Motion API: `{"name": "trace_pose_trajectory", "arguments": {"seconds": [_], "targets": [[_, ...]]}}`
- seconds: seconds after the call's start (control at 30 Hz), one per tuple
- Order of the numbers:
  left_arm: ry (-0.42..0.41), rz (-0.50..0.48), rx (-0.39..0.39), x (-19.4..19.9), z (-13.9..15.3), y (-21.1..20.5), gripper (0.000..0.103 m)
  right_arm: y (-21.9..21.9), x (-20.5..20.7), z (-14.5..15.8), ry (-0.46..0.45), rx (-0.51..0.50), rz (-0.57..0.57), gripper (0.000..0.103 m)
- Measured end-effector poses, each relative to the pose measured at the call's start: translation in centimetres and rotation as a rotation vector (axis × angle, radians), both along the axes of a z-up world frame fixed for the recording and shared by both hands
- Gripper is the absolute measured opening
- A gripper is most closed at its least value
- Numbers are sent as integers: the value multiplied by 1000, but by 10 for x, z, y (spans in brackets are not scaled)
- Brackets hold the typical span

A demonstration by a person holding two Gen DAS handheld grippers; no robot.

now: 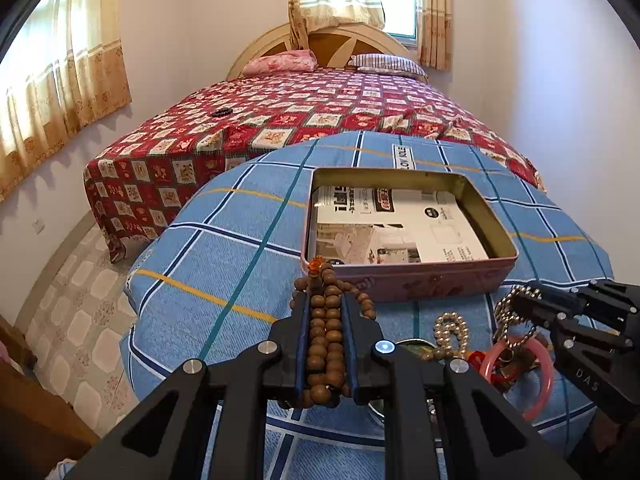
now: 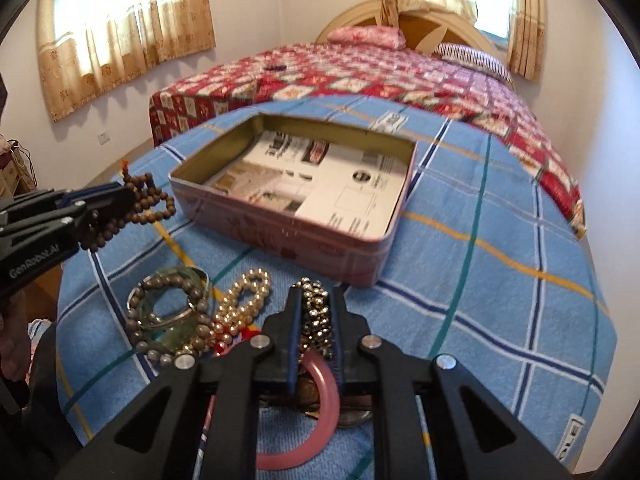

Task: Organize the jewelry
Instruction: 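Carry the wooden beads and gold chain into the pink tin with both grippers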

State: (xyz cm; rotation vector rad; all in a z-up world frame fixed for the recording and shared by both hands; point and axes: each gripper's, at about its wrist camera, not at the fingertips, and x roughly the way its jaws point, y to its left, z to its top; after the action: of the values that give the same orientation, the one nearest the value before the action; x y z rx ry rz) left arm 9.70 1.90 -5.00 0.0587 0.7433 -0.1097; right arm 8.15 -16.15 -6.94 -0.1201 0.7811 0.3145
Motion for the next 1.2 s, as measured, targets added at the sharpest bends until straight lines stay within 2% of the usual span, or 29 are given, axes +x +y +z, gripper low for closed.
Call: {"name": "trace_pose_trajectory", "arguments": {"seconds": [0.17,0.57,0.9,1.2], "targets": [[-17,-6,-9,-2,9,0,15,-4,0,15,-50,15,-11,15],[-41,-15,-3,1,19,-1,15,-9,2,29,-94,29,-5,15],[-81,-36,35,20,34,-10,15,-9,17,41,-134,11,-9,15],[-84,-46,60,42,36,-19,15,-7,32,47,-157,-5,-4,15]]}}
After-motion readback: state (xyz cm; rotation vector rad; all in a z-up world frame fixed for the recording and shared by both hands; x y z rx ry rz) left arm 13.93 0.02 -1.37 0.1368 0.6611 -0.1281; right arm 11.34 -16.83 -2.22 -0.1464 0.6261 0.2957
